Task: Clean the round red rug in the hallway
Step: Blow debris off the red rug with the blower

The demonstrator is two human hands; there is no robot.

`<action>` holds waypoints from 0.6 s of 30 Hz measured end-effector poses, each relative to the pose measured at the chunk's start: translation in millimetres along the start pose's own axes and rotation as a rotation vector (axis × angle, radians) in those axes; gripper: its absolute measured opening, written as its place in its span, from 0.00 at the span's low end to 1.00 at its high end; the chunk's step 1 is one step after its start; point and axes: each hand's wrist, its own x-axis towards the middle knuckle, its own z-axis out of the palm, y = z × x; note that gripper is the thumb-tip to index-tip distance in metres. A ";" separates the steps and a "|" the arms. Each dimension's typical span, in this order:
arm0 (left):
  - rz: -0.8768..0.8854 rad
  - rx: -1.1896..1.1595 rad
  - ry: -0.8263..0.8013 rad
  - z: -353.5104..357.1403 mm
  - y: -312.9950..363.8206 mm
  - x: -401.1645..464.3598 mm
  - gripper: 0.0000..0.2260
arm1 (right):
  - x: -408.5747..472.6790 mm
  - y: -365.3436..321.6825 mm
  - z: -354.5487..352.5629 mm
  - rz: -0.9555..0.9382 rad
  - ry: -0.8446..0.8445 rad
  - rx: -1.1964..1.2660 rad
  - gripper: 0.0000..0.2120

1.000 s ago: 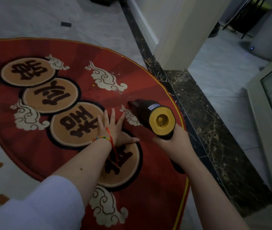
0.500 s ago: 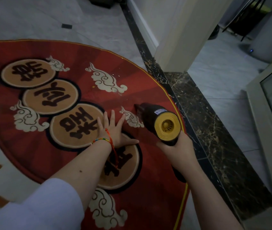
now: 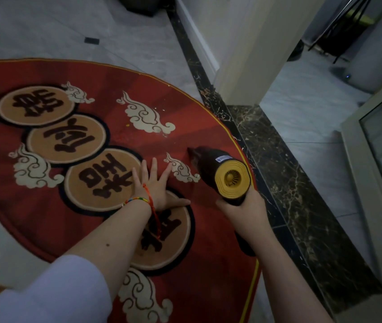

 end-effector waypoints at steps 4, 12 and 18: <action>-0.002 0.017 0.003 -1.1 0.9 0.4 0.55 | 25.0 -9.6 7.4 0.013 0.001 0.026 0.12; 0.013 -0.047 0.049 -3.8 -4.9 2.0 0.49 | 7.9 -2.8 0.0 -0.065 -0.078 -0.017 0.12; -0.017 -0.024 0.111 -8.9 -14.6 8.8 0.47 | 33.8 -19.9 14.7 -0.089 -0.090 -0.024 0.11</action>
